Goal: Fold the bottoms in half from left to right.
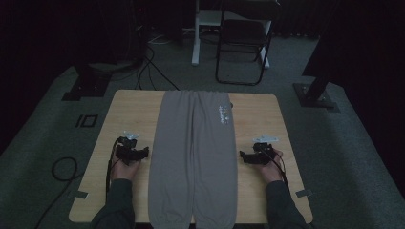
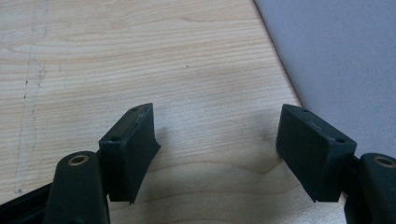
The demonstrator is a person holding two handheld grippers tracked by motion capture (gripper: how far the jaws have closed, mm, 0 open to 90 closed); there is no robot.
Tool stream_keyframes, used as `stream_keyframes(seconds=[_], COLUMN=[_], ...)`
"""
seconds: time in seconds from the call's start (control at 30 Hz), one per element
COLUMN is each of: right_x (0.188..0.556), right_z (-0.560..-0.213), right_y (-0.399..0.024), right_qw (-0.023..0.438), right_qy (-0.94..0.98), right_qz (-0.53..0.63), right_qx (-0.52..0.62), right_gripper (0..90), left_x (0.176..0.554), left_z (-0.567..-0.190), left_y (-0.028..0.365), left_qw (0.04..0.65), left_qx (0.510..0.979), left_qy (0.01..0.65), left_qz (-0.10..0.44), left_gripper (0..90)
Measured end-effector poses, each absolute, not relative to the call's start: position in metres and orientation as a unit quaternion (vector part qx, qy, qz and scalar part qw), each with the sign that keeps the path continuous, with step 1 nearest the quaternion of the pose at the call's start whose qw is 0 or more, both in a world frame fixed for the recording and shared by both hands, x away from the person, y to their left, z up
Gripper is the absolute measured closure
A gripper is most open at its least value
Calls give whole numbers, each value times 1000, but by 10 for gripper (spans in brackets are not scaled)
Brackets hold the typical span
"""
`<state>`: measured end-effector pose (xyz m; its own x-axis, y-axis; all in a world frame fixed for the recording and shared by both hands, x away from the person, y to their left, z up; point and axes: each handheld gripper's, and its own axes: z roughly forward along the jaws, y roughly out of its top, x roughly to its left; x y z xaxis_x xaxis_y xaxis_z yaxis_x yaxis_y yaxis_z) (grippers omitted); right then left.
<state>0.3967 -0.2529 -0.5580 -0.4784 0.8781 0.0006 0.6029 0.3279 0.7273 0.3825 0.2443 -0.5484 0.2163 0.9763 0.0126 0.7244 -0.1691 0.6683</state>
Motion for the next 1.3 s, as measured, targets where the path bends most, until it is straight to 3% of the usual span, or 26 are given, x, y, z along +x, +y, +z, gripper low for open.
stream_keyframes(seconds=[0.37,0.5,0.6,0.7,0.97,1.3], right_x=[395,394,392,389,379,379], right_z=[-558,-558,-557,-556,-552,-553], right_y=[-252,-252,-251,-247,-225,-216], right_qw=[201,202,203,203,213,209], right_qy=[791,789,788,789,797,800], right_qz=[341,342,344,346,367,372], right_qx=[467,468,468,465,430,422], right_gripper=[162,179,234,328,421,426], left_x=[379,376,375,374,370,374], left_z=[-552,-554,-552,-549,-548,-553], left_y=[248,248,245,244,220,199], left_qw=[294,303,300,327,349,342], left_qx=[728,719,714,704,720,730], left_qy=[573,576,583,597,565,554], left_qz=[234,245,244,205,201,207], left_gripper=[285,338,410,474,422,420])
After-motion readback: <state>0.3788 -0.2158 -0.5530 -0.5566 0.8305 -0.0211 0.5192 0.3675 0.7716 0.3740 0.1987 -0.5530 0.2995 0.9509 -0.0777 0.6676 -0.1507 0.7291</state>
